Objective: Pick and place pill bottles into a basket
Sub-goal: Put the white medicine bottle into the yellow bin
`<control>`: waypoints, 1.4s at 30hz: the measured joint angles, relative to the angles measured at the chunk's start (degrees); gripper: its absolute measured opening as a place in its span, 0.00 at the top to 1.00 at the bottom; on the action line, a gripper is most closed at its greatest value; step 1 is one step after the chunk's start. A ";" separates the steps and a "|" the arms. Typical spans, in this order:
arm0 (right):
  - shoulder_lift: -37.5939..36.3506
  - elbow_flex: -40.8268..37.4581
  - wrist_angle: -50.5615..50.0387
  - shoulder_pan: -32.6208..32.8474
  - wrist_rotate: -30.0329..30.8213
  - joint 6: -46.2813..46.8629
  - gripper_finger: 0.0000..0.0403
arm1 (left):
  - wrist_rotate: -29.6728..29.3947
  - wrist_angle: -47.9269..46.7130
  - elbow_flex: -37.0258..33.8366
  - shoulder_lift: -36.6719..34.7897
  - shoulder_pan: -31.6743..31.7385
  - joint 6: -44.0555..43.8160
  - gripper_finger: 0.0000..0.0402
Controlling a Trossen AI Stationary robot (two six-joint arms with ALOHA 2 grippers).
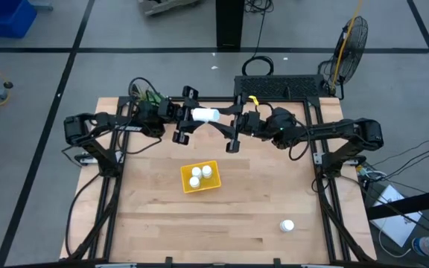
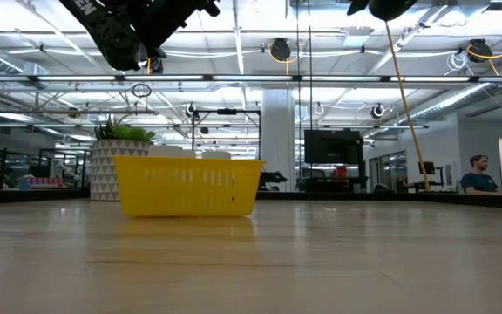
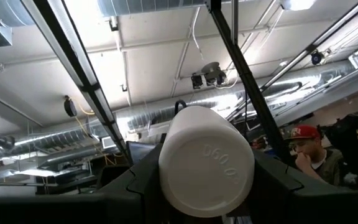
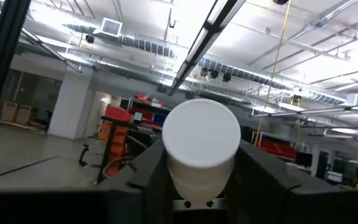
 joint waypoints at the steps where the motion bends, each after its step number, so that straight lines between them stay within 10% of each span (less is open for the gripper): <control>1: -0.04 0.00 -0.19 -0.02 0.02 -0.75 0.66 | 0.00 0.00 0.00 0.00 0.02 0.06 0.57; 12: -0.10 0.00 -1.05 -0.76 -4.22 -3.61 0.72 | 0.46 -0.16 0.00 -0.06 -0.05 -1.18 0.57; 16: 0.03 0.00 -1.43 -1.18 -4.47 -2.41 0.98 | 0.35 0.01 0.11 -0.22 -0.09 -1.38 0.57; 21: 0.27 1.81 -6.16 -1.55 -7.74 -1.22 1.00 | 0.82 -0.39 0.11 -0.11 -0.15 -1.38 0.57; 42: -0.29 3.96 -12.83 -0.74 -4.10 -1.47 0.34 | -0.25 -0.66 0.11 0.00 0.26 -1.40 0.57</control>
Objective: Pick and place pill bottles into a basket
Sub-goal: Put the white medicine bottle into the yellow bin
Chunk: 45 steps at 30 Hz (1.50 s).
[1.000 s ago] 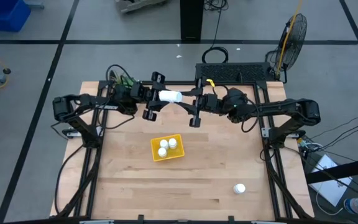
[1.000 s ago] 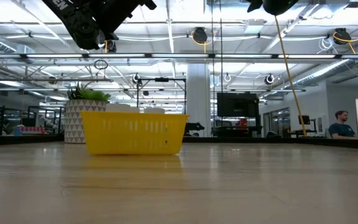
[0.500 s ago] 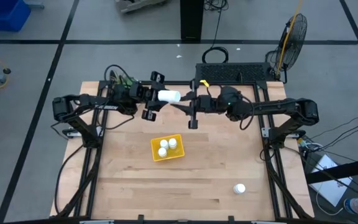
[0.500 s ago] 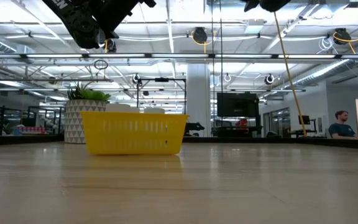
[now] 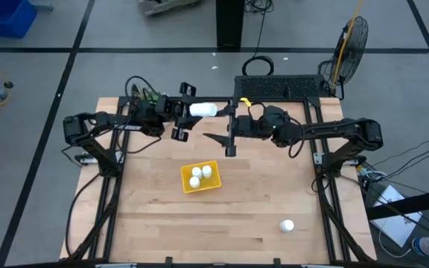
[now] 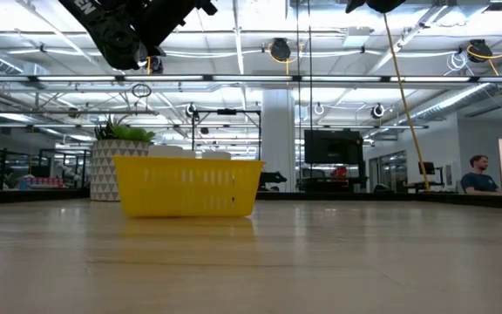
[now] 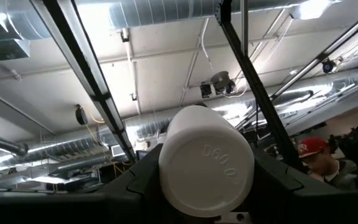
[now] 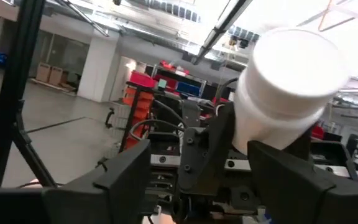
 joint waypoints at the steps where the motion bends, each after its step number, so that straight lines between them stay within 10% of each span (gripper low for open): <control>1: -0.08 0.00 -0.26 0.00 1.18 -0.53 0.33 | 0.40 0.04 -0.02 0.00 0.09 -0.12 0.57; 24: -1.78 0.68 1.92 0.11 4.55 -1.52 0.36 | 2.01 -0.44 -0.20 0.22 0.24 -0.63 0.57; 45: -1.78 0.66 -1.37 0.04 4.16 -2.41 0.60 | 1.88 -0.33 -0.20 0.11 0.24 -0.55 0.57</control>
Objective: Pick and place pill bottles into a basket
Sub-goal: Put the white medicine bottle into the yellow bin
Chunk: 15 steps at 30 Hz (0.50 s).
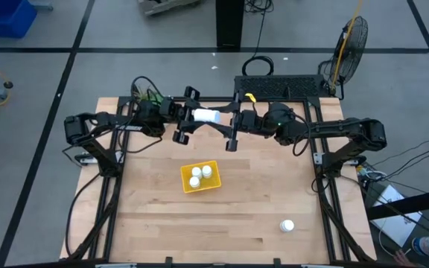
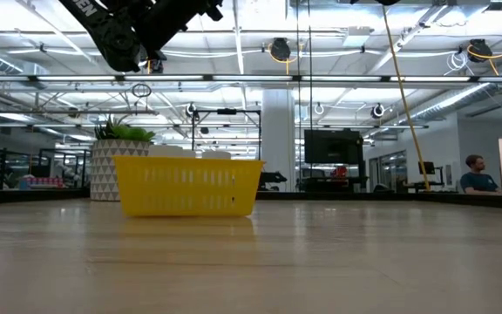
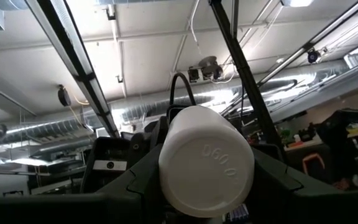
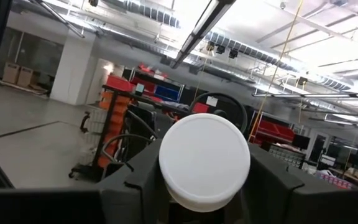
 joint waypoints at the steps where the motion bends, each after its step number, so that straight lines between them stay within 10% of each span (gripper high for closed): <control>1: 0.00 0.00 -0.01 0.00 -0.17 -0.37 0.60 | 0.07 -0.04 0.00 0.00 0.00 0.11 0.57; 15: -0.64 -0.11 -0.87 -0.04 -2.65 -3.62 0.60 | 2.13 -0.48 0.07 -0.11 -0.04 -2.29 0.57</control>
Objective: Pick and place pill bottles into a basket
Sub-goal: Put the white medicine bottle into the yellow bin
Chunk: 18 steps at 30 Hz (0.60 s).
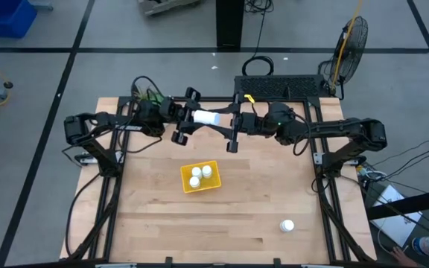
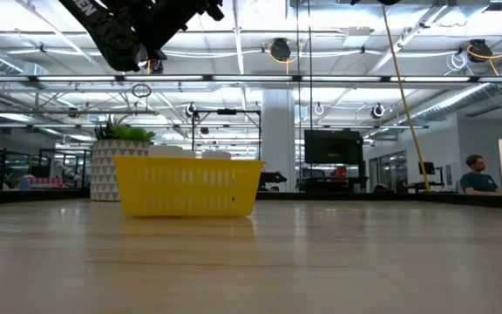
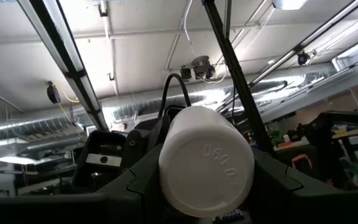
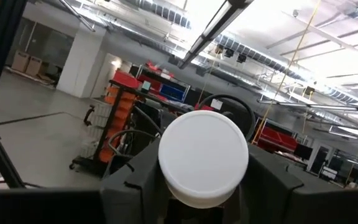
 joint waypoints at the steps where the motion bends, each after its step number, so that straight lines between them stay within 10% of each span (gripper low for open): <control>1: -0.48 -0.02 -0.79 0.00 0.05 -0.07 0.60 | 0.00 -0.17 0.01 0.00 0.12 -0.86 0.57; 12: -8.57 0.06 -8.92 0.07 3.08 -3.98 0.60 | -0.72 -0.56 0.04 -0.01 3.06 -11.06 0.06; 18: -12.88 0.08 -21.84 0.11 5.35 -2.27 0.60 | 5.81 -0.61 0.04 0.00 5.91 -16.76 0.04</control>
